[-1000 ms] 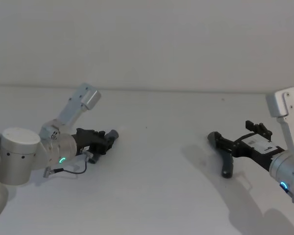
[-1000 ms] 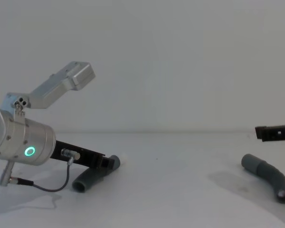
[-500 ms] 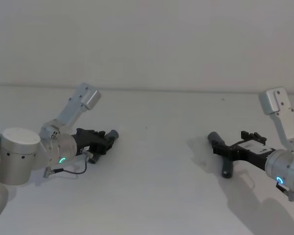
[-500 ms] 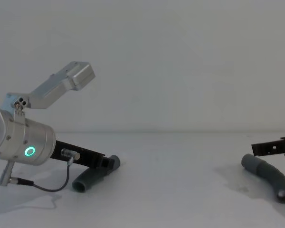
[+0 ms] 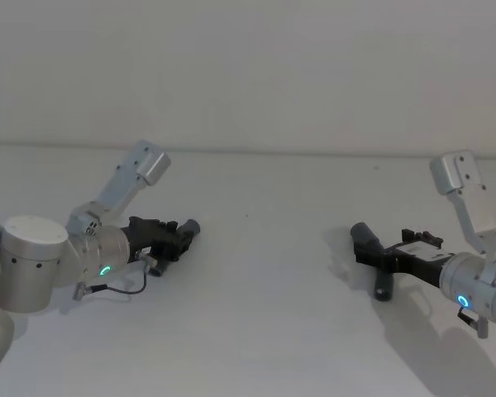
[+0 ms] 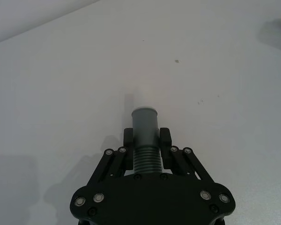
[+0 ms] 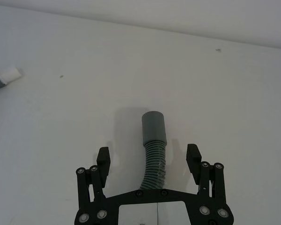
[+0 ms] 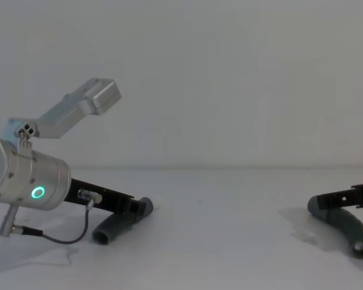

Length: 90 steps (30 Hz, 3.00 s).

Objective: Use both hands to pick up one end of the pipe from the table, align the ends, and insert them.

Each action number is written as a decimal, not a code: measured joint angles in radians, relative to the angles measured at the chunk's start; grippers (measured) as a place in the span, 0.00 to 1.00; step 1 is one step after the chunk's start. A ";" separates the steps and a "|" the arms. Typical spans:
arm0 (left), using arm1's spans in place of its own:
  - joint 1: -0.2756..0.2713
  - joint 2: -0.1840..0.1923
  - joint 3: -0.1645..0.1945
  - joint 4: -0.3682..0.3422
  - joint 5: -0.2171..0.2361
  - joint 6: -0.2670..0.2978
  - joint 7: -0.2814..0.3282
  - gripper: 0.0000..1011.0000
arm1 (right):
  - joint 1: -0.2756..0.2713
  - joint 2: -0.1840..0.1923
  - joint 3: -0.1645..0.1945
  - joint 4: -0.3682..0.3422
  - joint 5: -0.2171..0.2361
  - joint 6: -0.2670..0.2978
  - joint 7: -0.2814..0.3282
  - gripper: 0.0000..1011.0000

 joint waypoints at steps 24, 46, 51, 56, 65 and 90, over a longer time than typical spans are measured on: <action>0.000 0.000 0.000 0.000 0.000 0.000 0.000 0.32 | 0.034 -0.025 -0.018 0.081 -0.010 0.009 0.041 0.99; 0.000 0.000 0.000 0.000 0.000 0.000 0.000 0.32 | 0.050 -0.037 -0.022 0.122 -0.019 0.011 0.059 0.78; 0.000 0.000 0.000 0.000 0.000 0.000 0.000 0.32 | 0.051 -0.038 -0.023 0.125 -0.020 0.011 0.060 0.64; 0.000 0.000 0.000 0.000 0.000 0.000 0.000 0.32 | 0.051 -0.039 -0.023 0.126 -0.020 0.011 0.061 0.45; 0.000 0.000 0.000 0.000 0.000 0.000 0.000 0.32 | 0.052 -0.040 -0.023 0.128 -0.021 0.011 0.062 0.27; 0.009 0.021 -0.004 -0.059 0.027 -0.071 -0.011 0.32 | 0.034 -0.027 -0.010 0.080 -0.036 -0.091 0.072 0.27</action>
